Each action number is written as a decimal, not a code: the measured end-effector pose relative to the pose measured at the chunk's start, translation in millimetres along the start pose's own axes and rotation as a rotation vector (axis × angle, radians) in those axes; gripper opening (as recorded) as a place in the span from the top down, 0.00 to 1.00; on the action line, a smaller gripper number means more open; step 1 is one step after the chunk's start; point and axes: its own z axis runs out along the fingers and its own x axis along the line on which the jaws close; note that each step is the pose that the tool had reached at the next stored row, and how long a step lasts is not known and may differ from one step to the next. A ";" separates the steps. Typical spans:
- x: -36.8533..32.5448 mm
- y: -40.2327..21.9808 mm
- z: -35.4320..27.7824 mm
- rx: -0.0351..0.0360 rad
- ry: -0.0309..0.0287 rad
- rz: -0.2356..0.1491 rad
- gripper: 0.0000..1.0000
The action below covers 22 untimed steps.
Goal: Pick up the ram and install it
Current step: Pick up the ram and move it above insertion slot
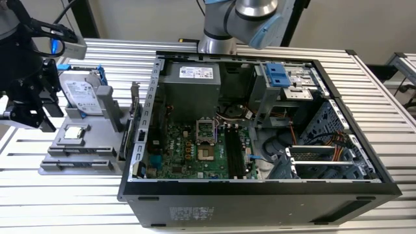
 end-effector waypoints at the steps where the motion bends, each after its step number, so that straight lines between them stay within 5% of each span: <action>1: 0.0 0.0 1.1 0.0000 0.0000 0.000 0.00; 22: 1.4 1.1 21.1 0.0000 0.0000 0.002 0.00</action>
